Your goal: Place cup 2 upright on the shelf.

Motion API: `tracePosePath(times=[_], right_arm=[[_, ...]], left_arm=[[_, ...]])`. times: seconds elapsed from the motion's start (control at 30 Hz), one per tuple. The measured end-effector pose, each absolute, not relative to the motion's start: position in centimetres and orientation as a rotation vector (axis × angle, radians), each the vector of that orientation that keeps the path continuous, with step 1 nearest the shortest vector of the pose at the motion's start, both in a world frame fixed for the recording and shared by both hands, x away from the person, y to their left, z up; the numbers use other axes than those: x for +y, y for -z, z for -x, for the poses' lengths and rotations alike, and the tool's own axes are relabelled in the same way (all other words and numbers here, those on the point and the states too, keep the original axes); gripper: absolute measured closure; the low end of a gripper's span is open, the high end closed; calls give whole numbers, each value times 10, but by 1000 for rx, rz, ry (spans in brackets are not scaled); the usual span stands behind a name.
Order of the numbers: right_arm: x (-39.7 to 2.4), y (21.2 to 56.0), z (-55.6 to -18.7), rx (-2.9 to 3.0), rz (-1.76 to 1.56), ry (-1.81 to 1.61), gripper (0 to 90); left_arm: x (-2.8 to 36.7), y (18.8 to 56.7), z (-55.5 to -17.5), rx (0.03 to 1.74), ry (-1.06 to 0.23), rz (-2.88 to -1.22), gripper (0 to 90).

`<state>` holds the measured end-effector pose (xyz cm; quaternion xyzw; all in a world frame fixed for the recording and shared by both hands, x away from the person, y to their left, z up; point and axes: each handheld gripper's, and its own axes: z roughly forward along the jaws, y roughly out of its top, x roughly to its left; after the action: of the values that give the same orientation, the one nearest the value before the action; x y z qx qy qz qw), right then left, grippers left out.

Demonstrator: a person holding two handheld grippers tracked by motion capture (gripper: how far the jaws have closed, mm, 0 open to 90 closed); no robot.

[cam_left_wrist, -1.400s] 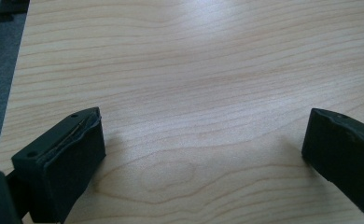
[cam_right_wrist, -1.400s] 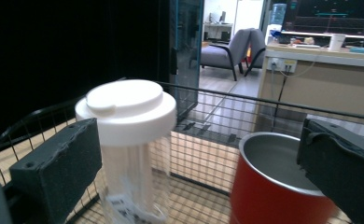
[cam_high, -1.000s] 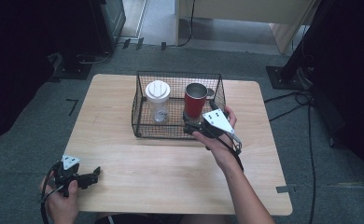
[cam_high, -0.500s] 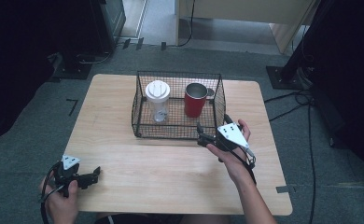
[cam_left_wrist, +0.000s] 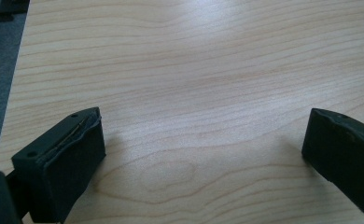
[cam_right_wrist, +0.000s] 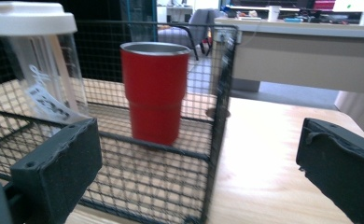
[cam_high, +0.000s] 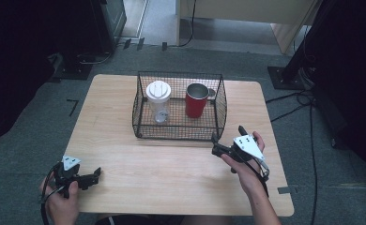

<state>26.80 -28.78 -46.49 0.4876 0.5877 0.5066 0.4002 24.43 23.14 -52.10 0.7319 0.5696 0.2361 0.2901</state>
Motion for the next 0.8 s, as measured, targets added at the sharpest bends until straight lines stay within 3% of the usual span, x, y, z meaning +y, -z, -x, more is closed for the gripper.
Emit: tracePosePath(times=[0.8], right_arm=[[-352,502,-234,1434,-1393,-1159,2]], left_arm=[[231,521,-244,1519,-630,-1955,0]])
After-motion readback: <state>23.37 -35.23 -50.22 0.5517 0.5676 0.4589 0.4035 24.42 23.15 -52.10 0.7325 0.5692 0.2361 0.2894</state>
